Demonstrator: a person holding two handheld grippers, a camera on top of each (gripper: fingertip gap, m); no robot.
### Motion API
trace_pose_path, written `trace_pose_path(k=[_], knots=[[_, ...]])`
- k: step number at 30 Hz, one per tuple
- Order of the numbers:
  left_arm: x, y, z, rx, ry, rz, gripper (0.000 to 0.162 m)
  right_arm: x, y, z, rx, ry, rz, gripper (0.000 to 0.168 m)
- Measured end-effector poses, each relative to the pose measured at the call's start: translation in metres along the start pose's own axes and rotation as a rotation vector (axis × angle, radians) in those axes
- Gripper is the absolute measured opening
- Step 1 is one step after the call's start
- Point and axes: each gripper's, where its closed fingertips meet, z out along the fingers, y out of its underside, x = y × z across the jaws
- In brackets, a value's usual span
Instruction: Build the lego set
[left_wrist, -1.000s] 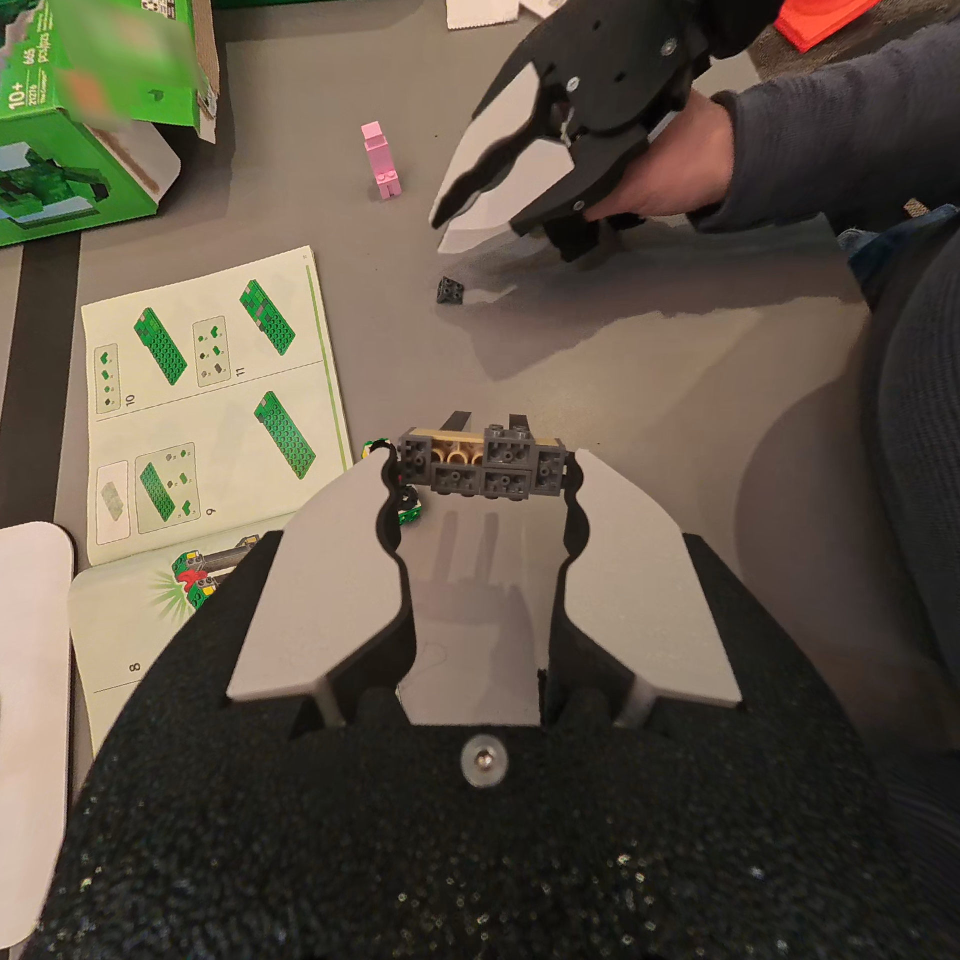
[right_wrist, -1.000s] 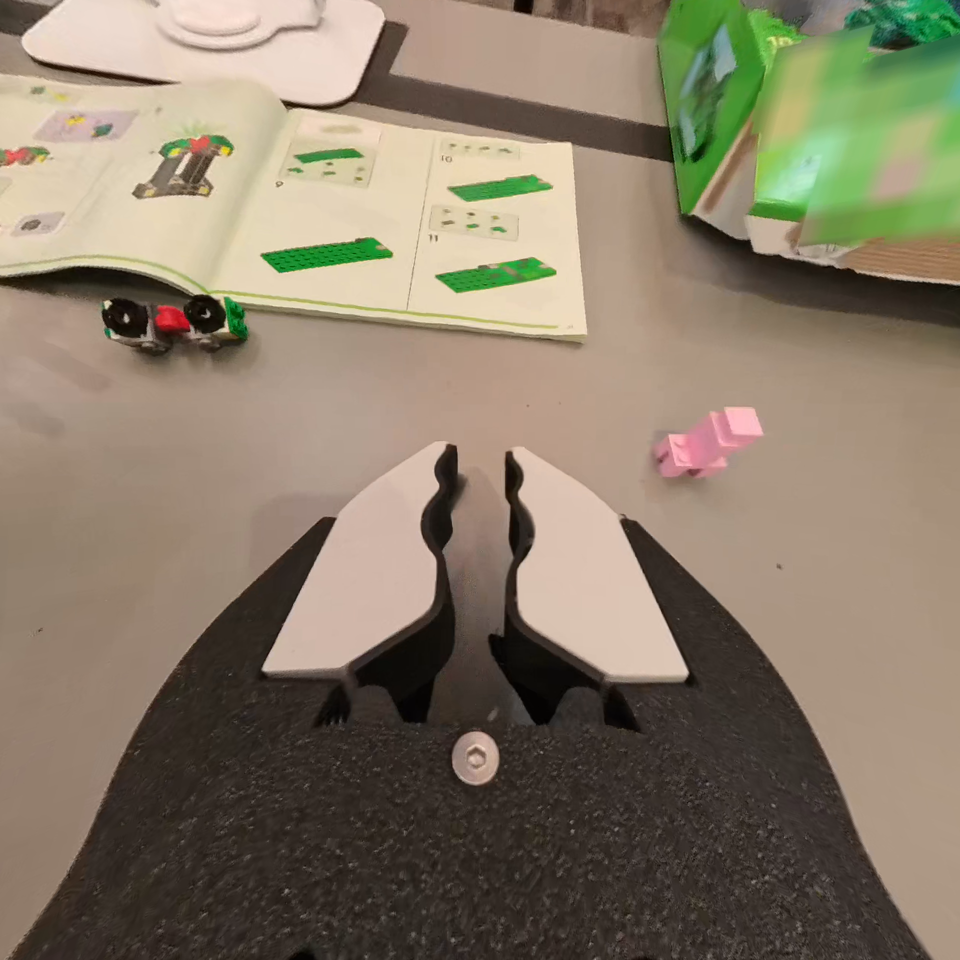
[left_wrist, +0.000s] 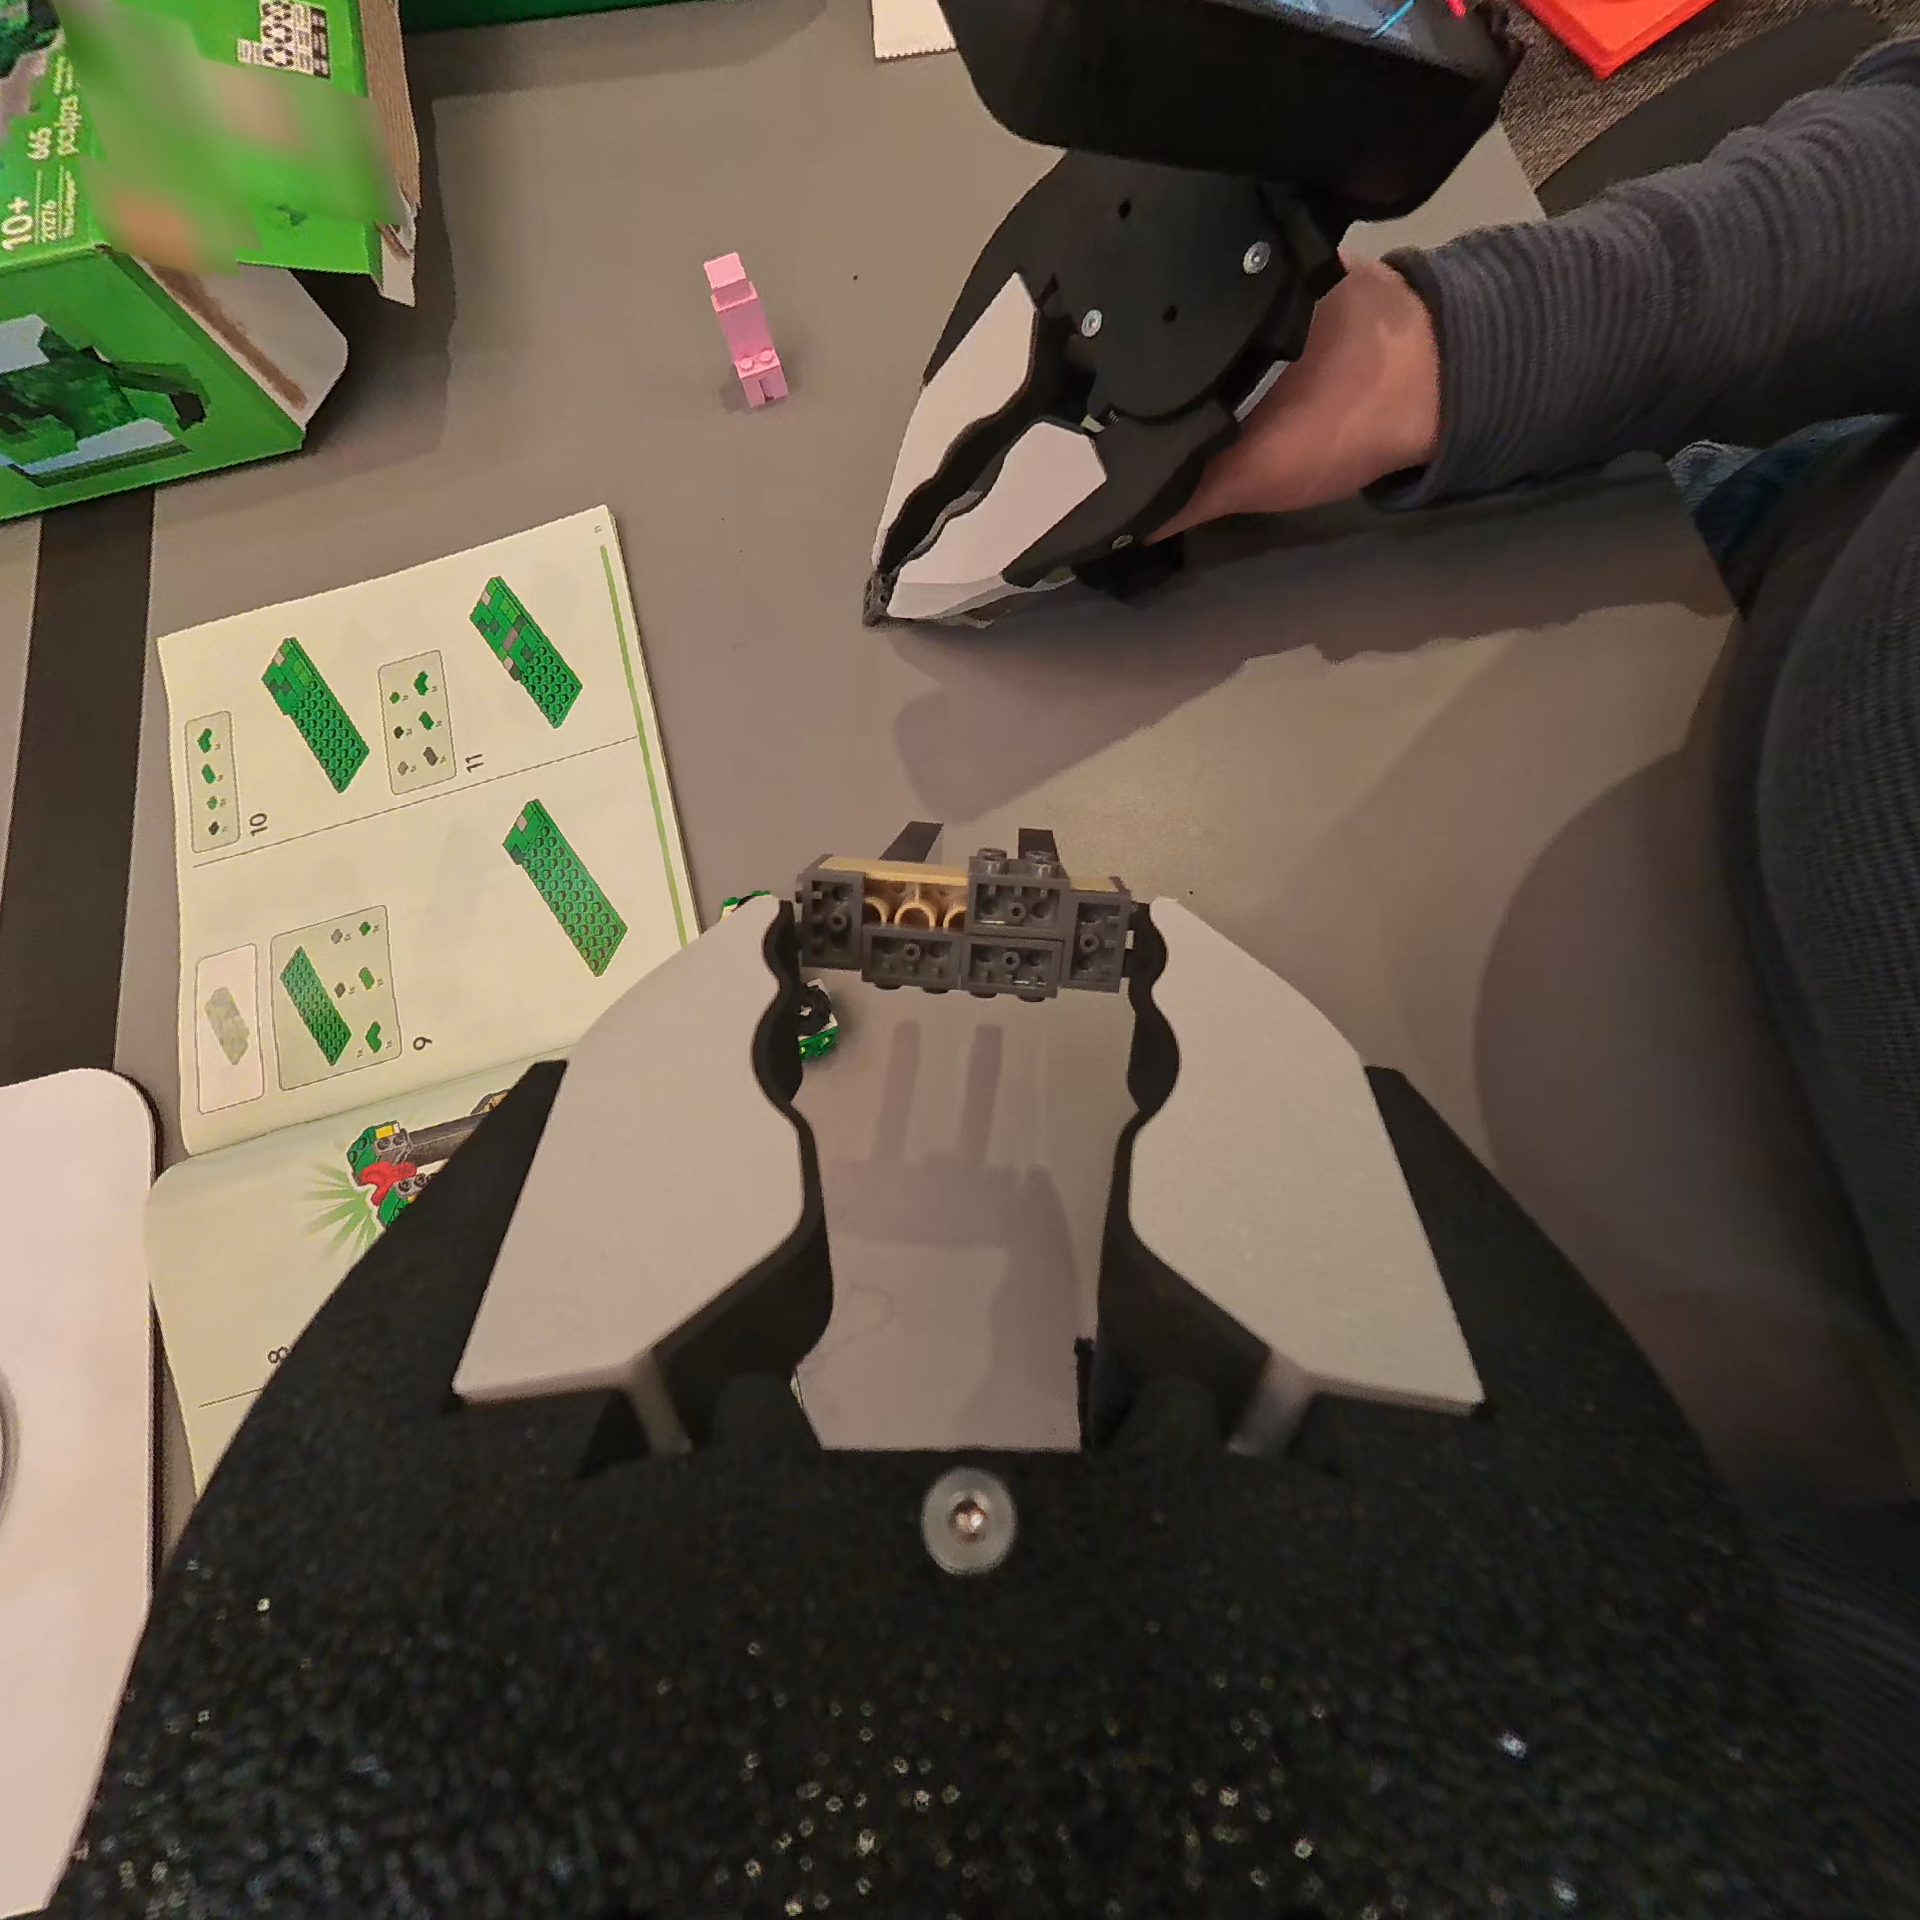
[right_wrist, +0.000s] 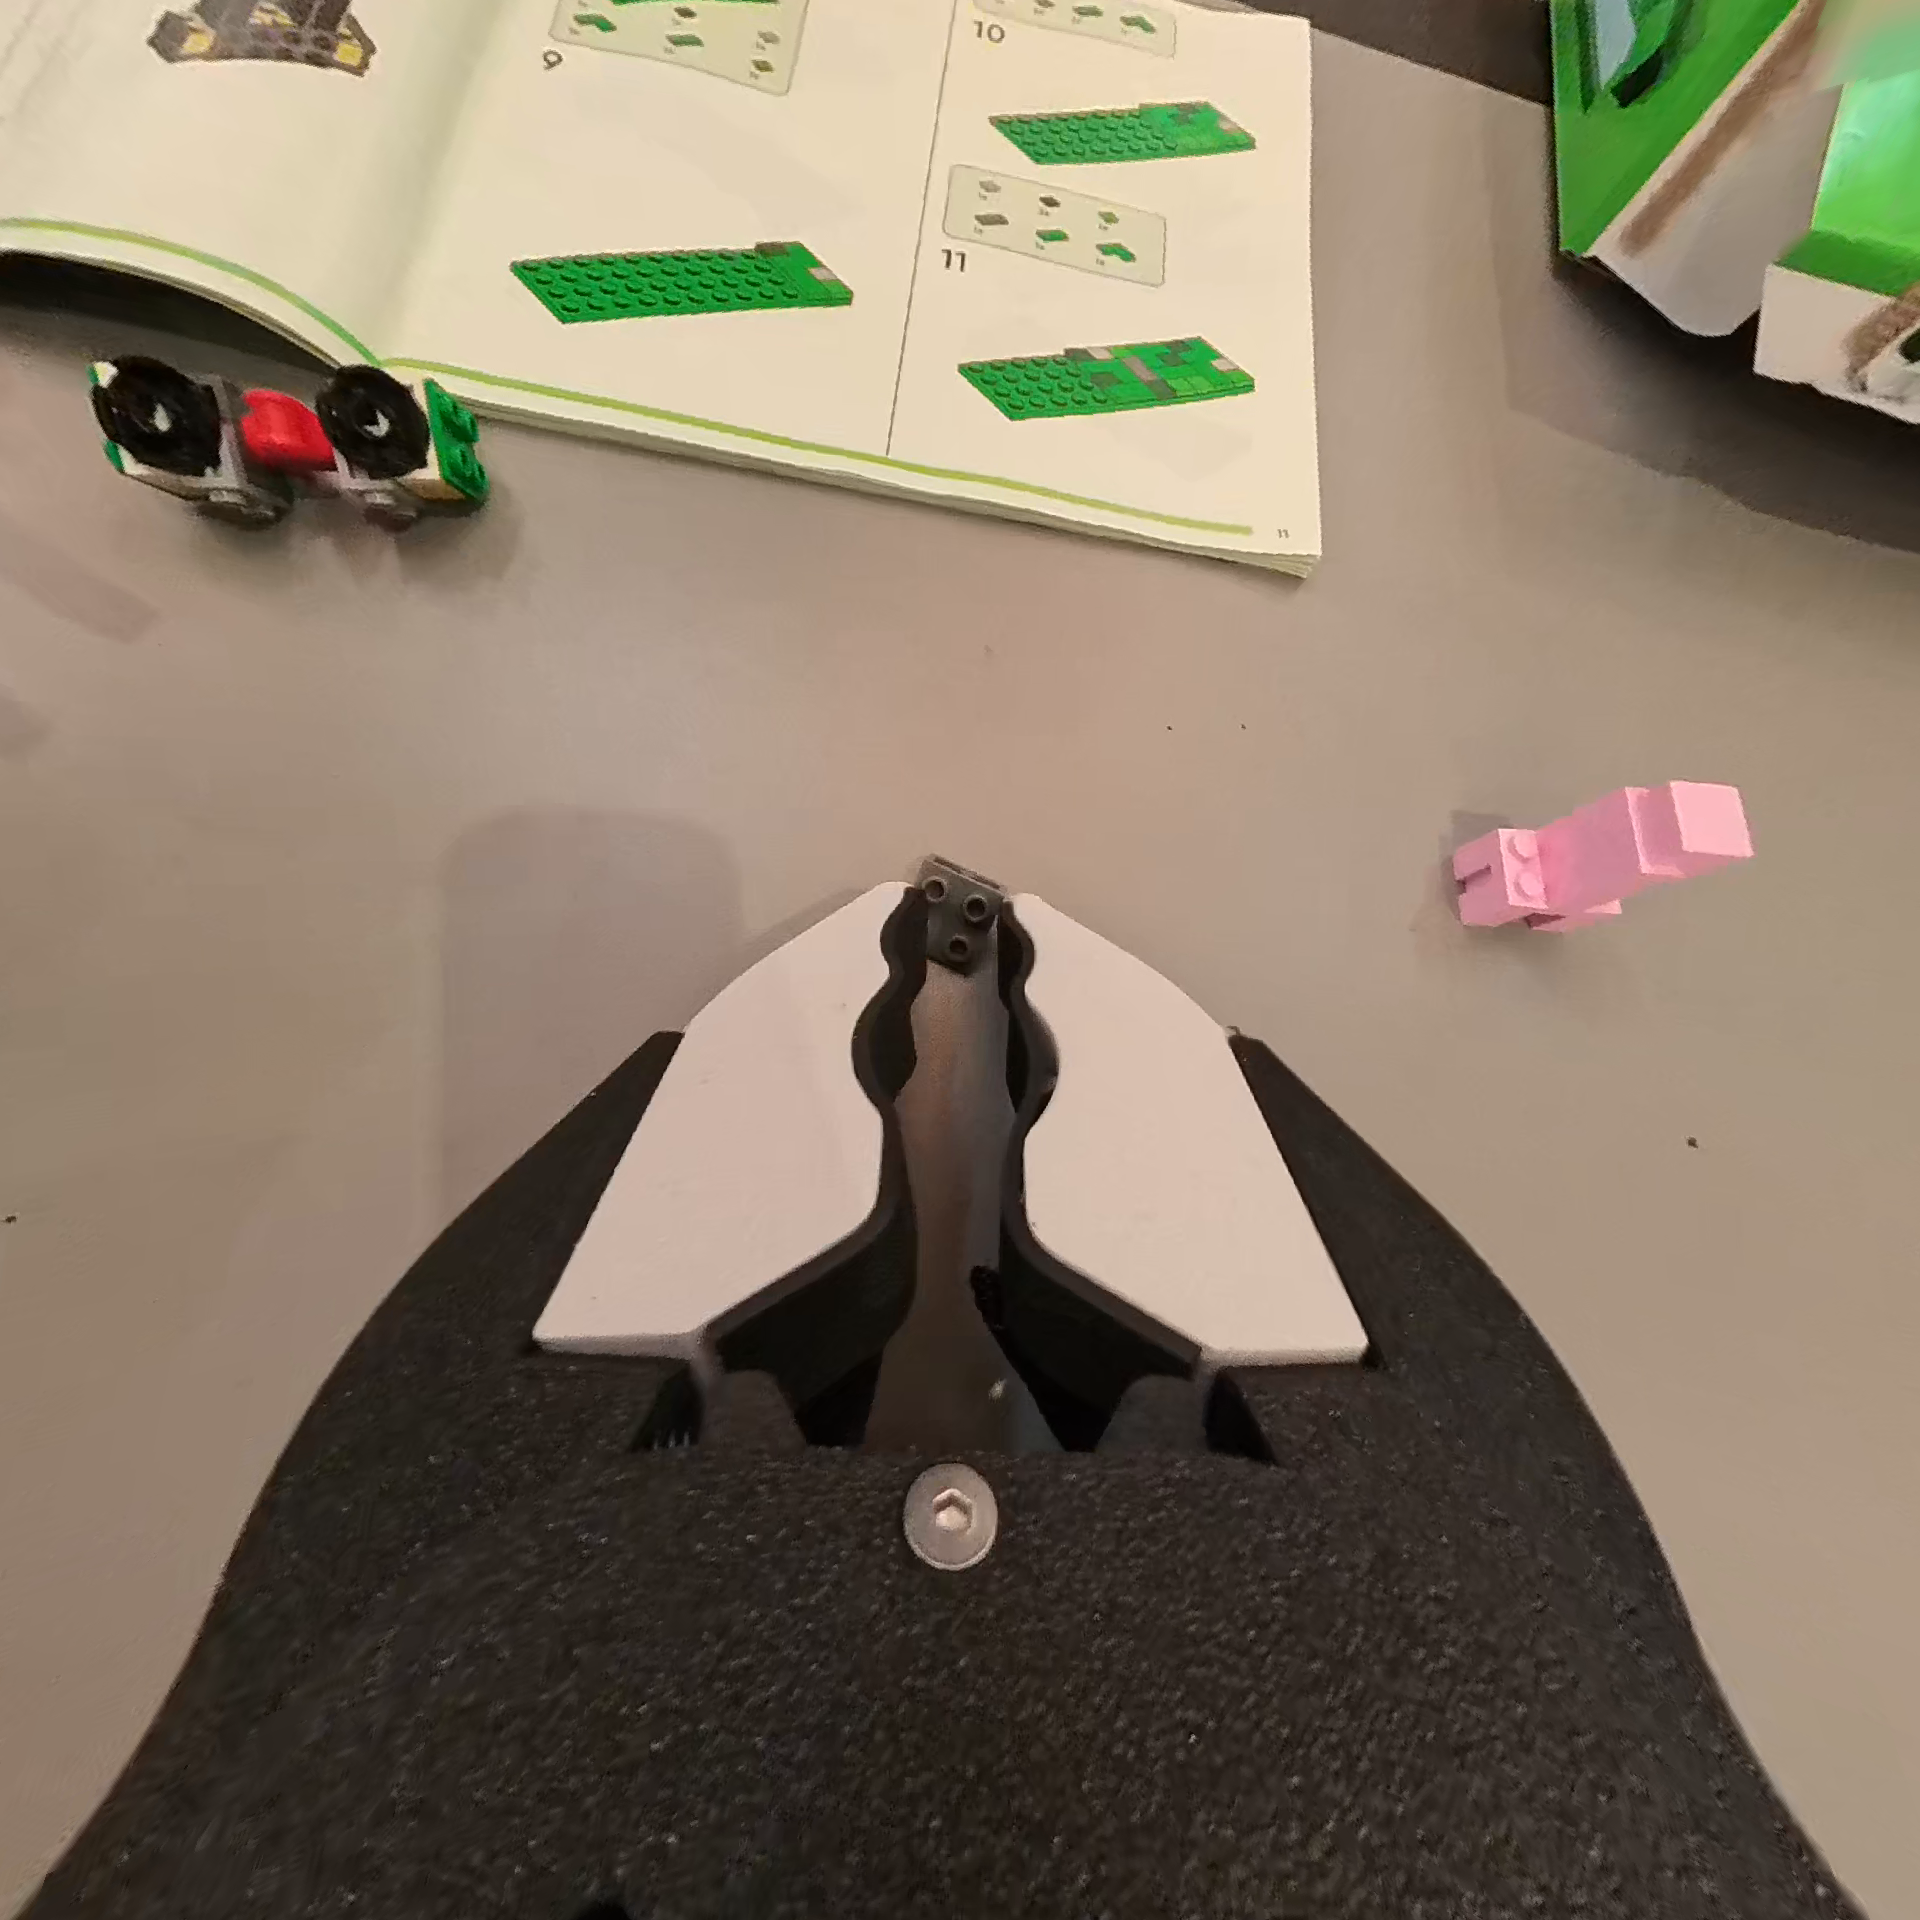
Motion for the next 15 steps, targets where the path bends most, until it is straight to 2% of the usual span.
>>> trace_pose_path(k=[3, 9, 15], knots=[[0.0, 0.0, -0.001, 0.002, -0.001, 0.0, 0.061, -0.003, -0.005, -0.001, 0.041, -0.035, -0.054, 0.005], [0.0, 0.0, -0.002, 0.004, -0.004, -0.001, 0.061, -0.014, -0.018, -0.008, 0.135, -0.125, -0.277, 0.003], [0.0, 0.0, -0.003, 0.008, -0.005, -0.002, 0.061, -0.034, -0.013, -0.011, 0.149, -0.359, -0.379, 0.003]])
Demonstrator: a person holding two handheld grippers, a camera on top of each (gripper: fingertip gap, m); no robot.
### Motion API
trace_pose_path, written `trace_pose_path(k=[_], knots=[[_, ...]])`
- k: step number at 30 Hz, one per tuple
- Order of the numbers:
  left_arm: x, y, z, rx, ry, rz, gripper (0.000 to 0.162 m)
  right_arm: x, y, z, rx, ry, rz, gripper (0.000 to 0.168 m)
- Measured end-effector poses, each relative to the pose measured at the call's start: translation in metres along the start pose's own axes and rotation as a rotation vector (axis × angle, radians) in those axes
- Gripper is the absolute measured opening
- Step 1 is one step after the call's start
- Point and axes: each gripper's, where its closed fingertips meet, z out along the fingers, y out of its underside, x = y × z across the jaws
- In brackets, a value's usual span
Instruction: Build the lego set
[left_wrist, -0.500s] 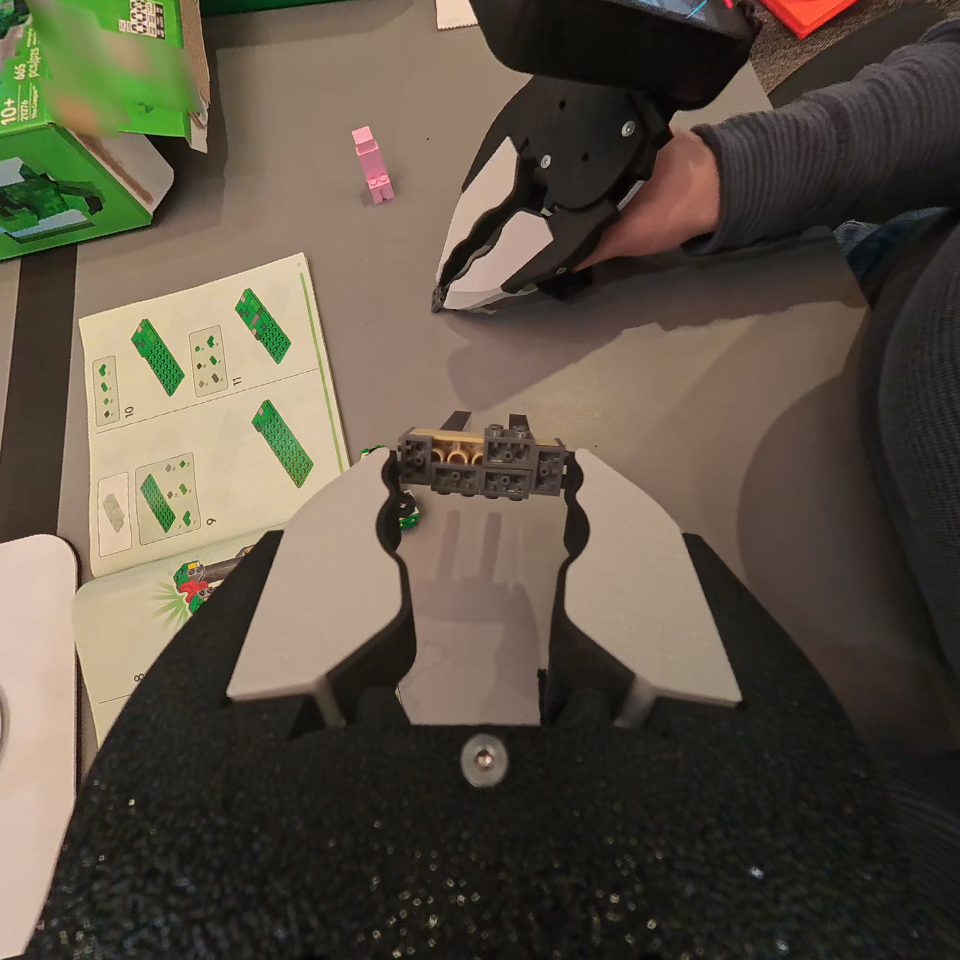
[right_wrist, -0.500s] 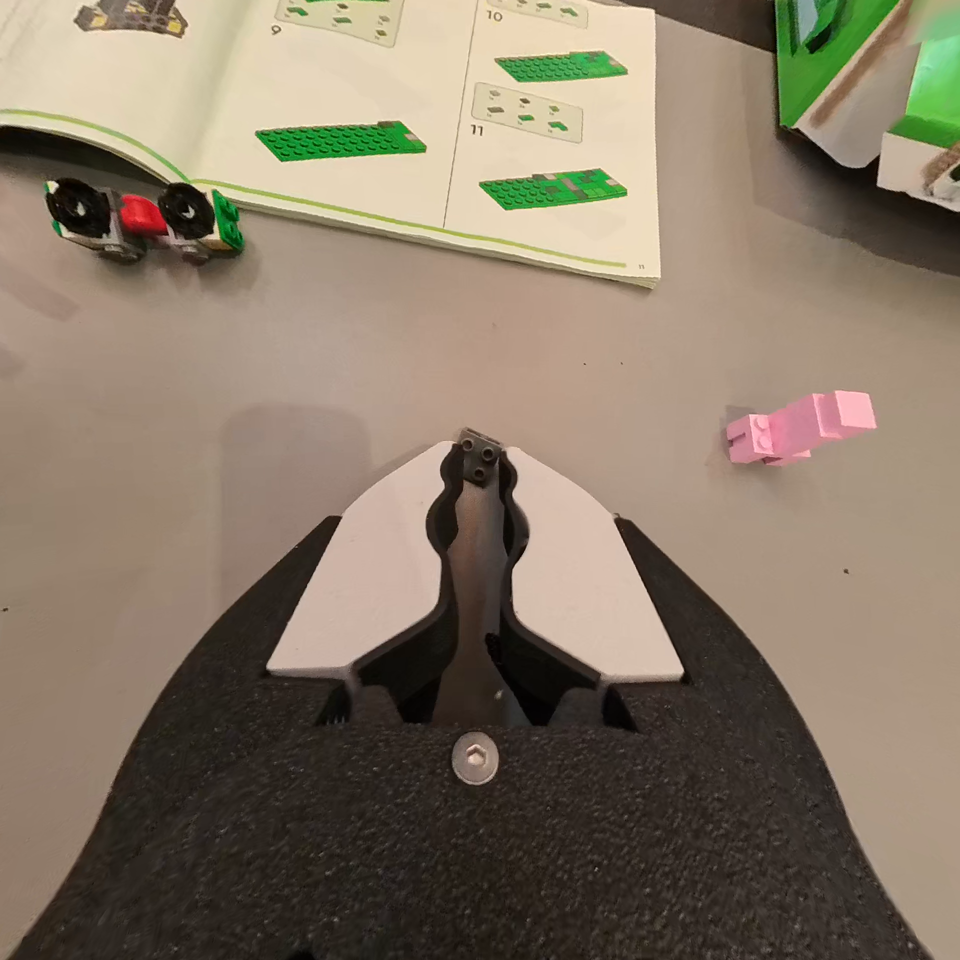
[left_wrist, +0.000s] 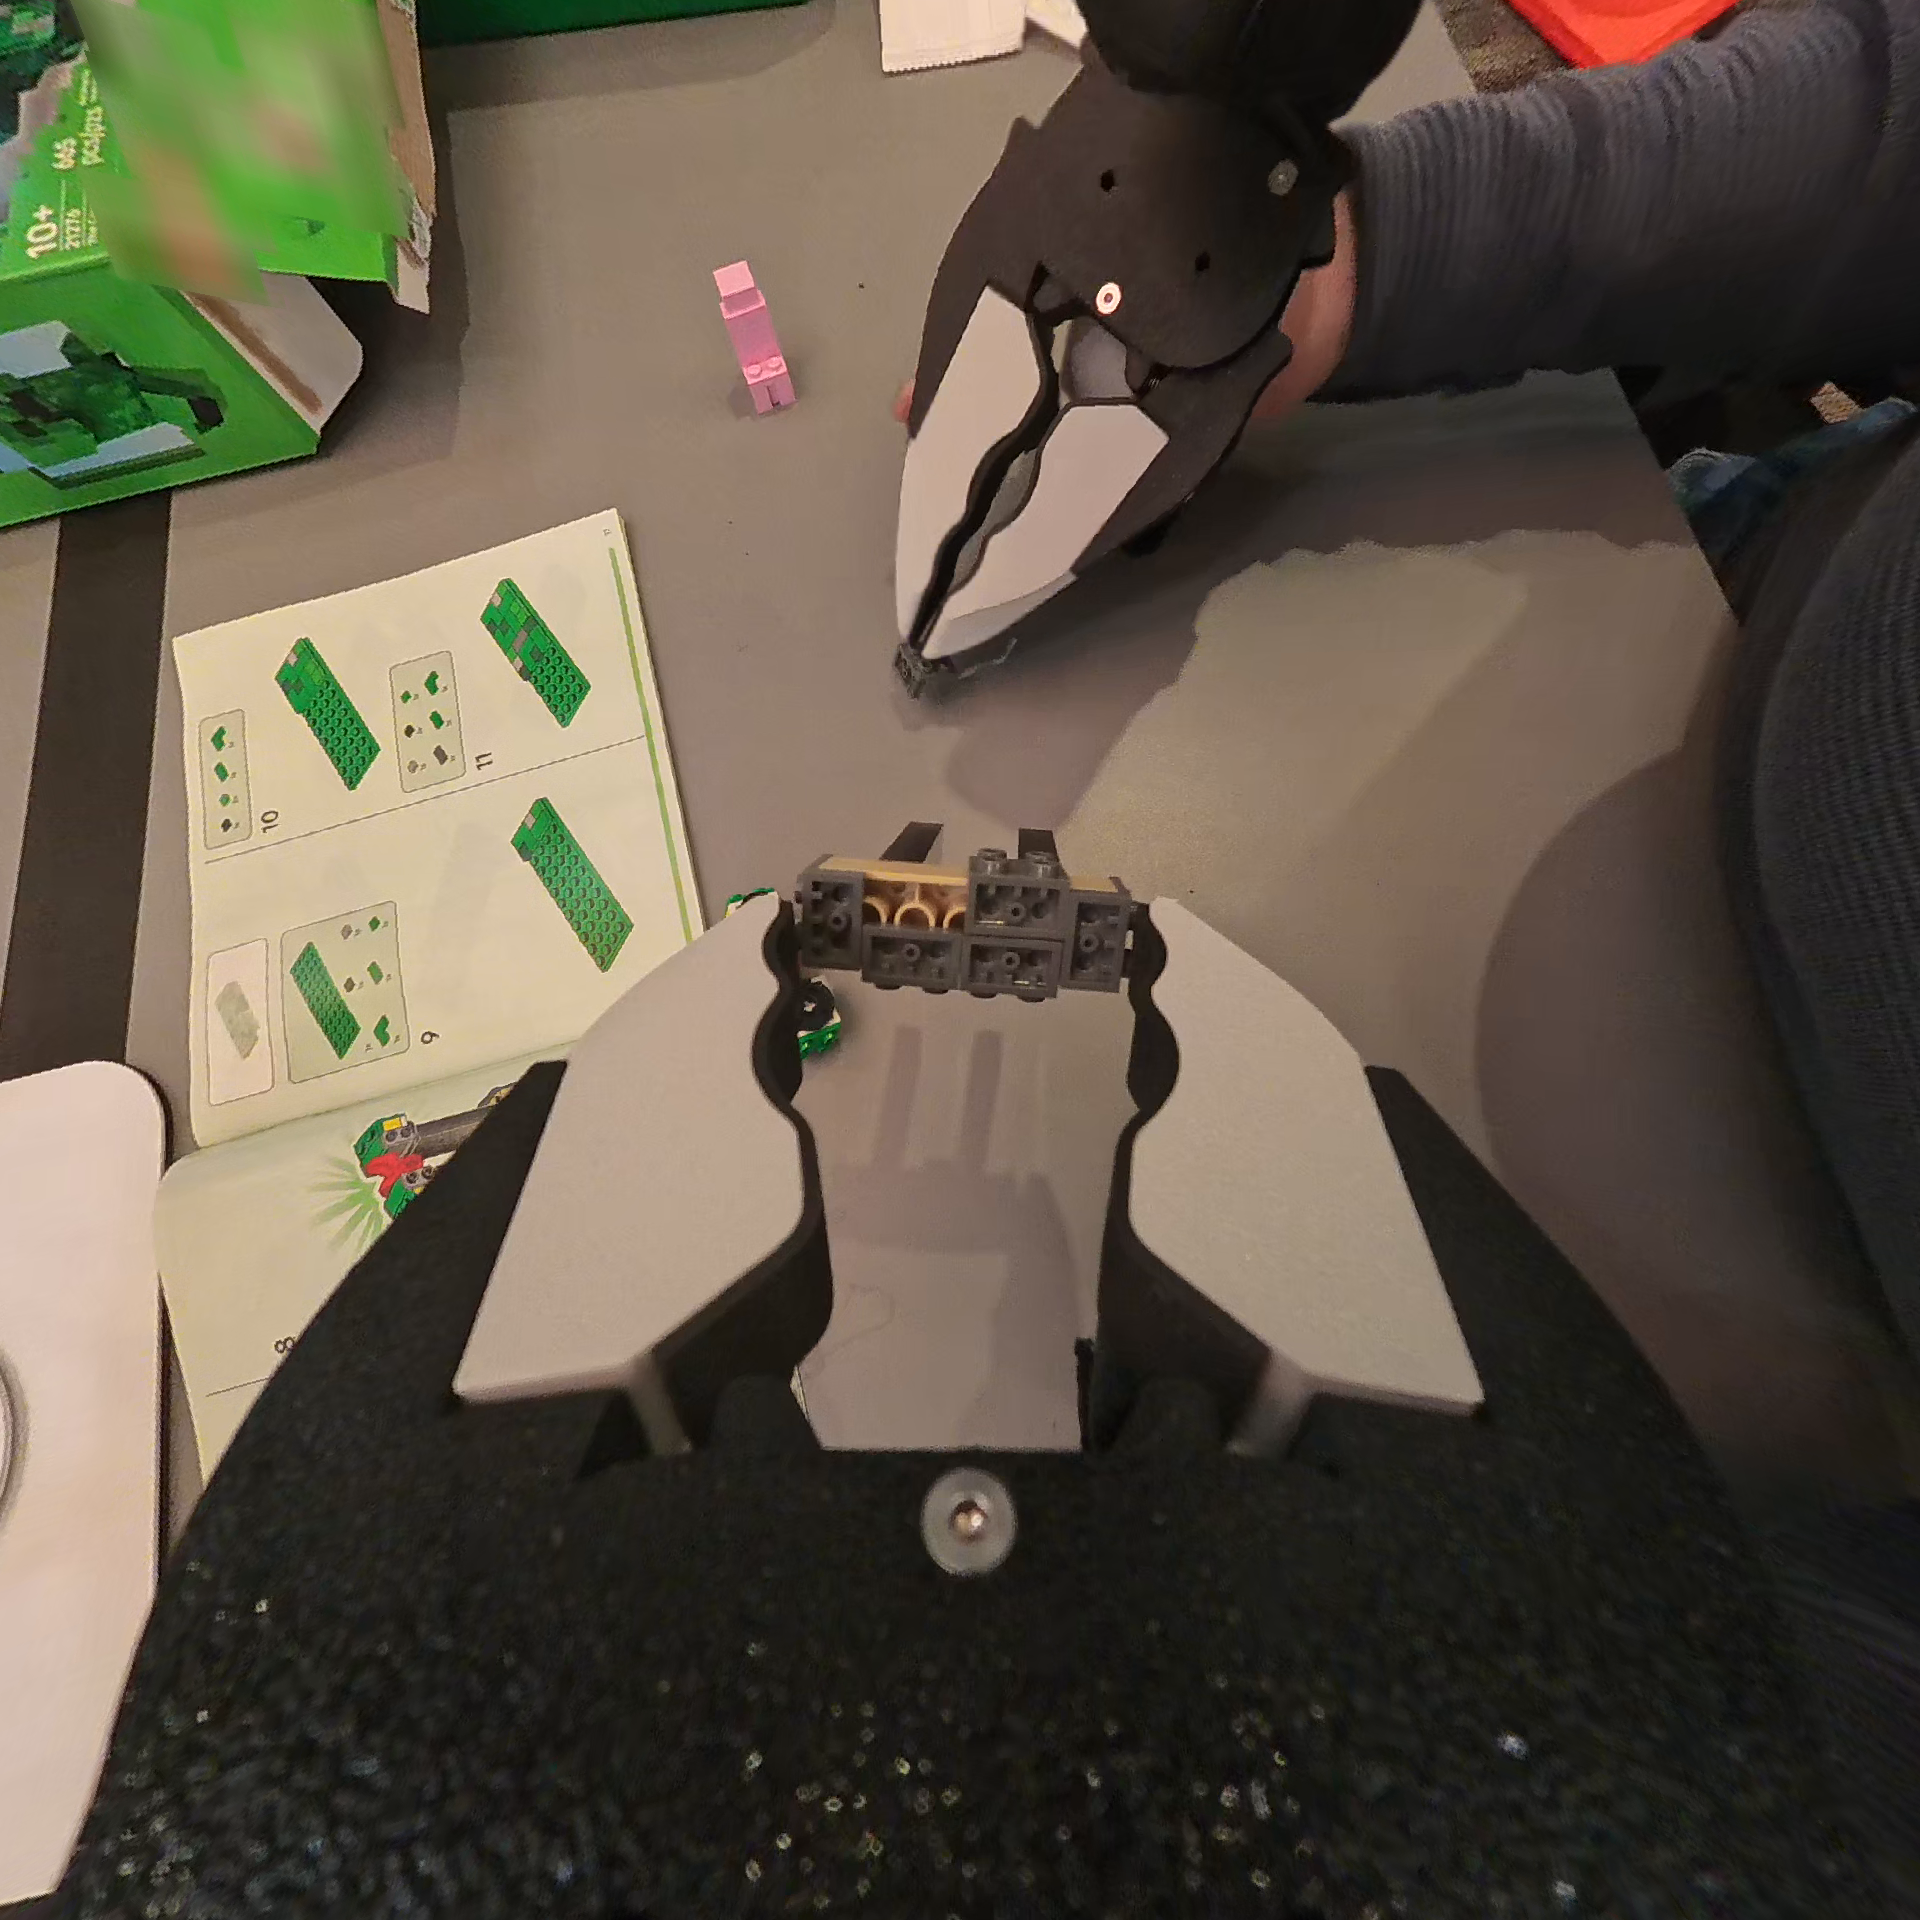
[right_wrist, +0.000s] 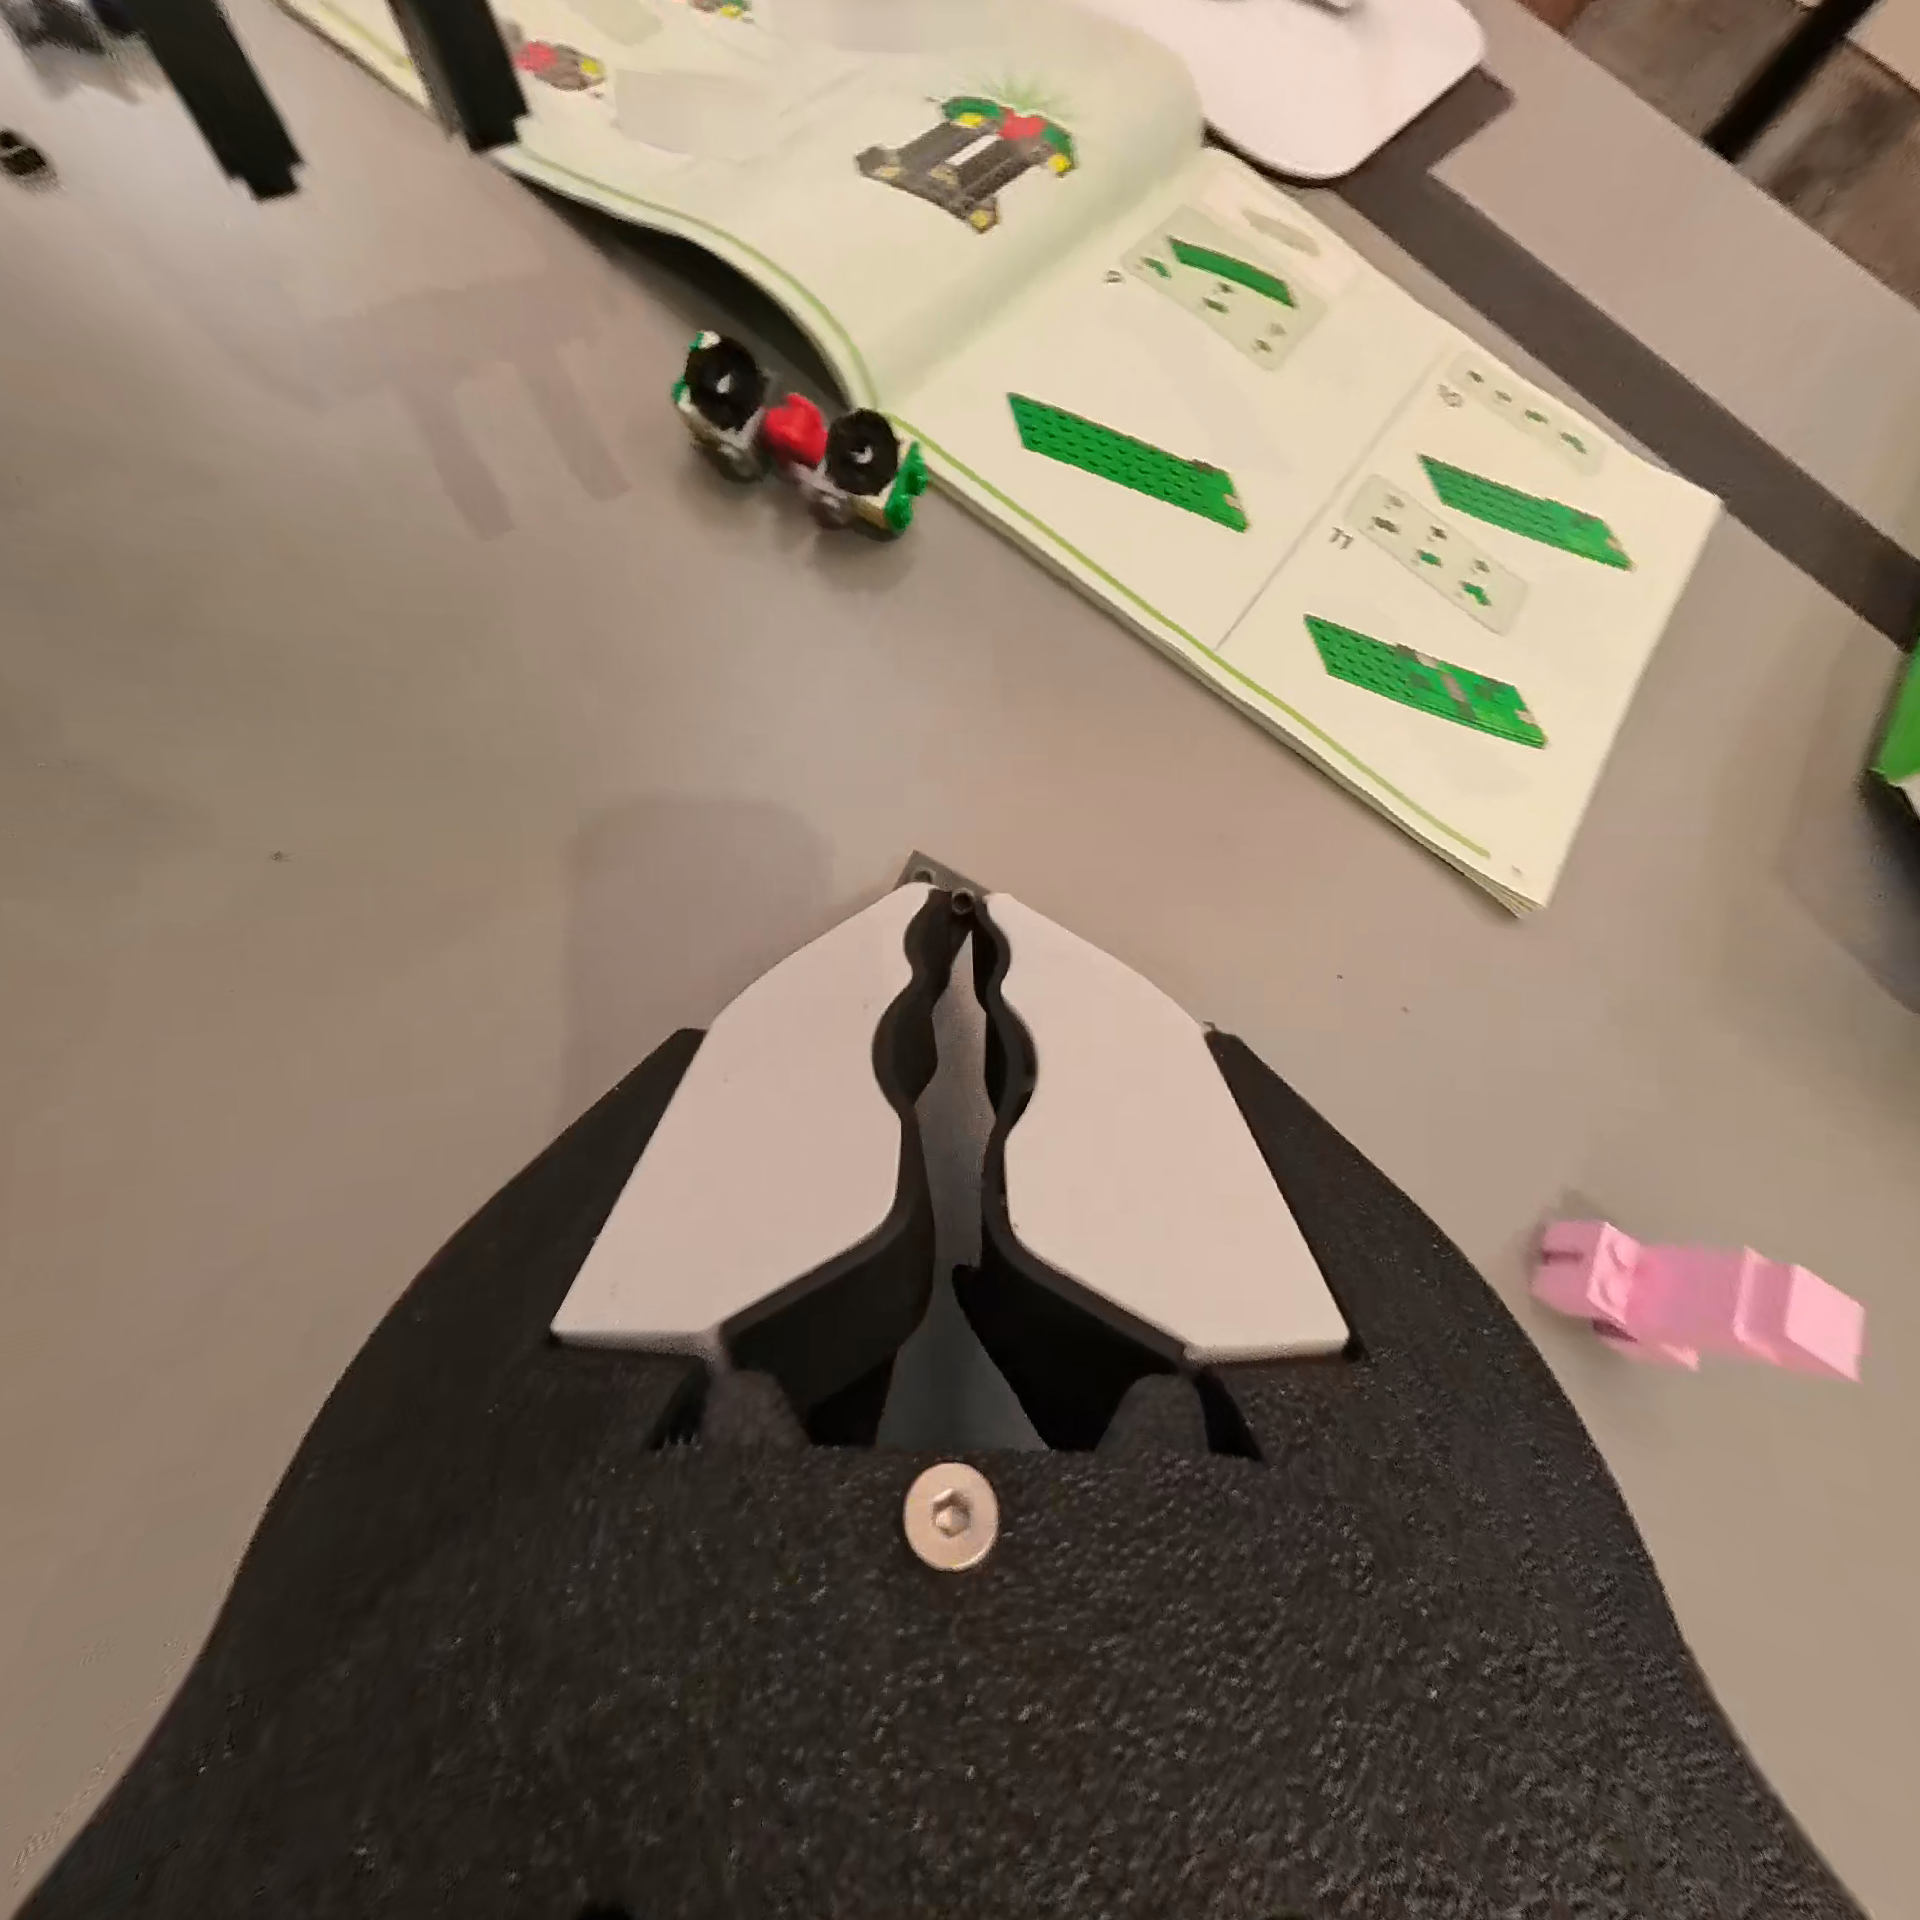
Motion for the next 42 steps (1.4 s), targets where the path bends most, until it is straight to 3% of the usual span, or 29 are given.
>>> trace_pose_path(k=[5, 10, 19, 34, 38, 42], knots=[[0.0, 0.0, 0.0, 0.001, 0.002, 0.001, 0.061, -0.019, 0.005, 0.004, -0.005, -0.18, -0.054, 0.004], [0.0, 0.001, 0.0, -0.001, 0.002, -0.004, 0.061, -0.018, 0.004, 0.002, -0.023, -0.154, 0.088, 0.022], [-0.001, 0.002, 0.0, -0.003, 0.004, -0.007, 0.061, -0.021, 0.011, 0.004, -0.085, -0.061, 0.201, 0.019], [0.0, 0.001, -0.002, 0.007, 0.002, -0.003, 0.061, -0.023, 0.01, 0.005, -0.083, -0.051, 0.168, 0.014], [-0.001, 0.001, -0.003, 0.01, 0.002, -0.005, 0.061, -0.024, 0.01, 0.005, -0.093, -0.055, 0.144, 0.026], [-0.001, 0.001, -0.002, 0.007, 0.004, -0.005, 0.061, -0.026, 0.004, 0.003, -0.064, -0.066, 0.088, 0.027]])
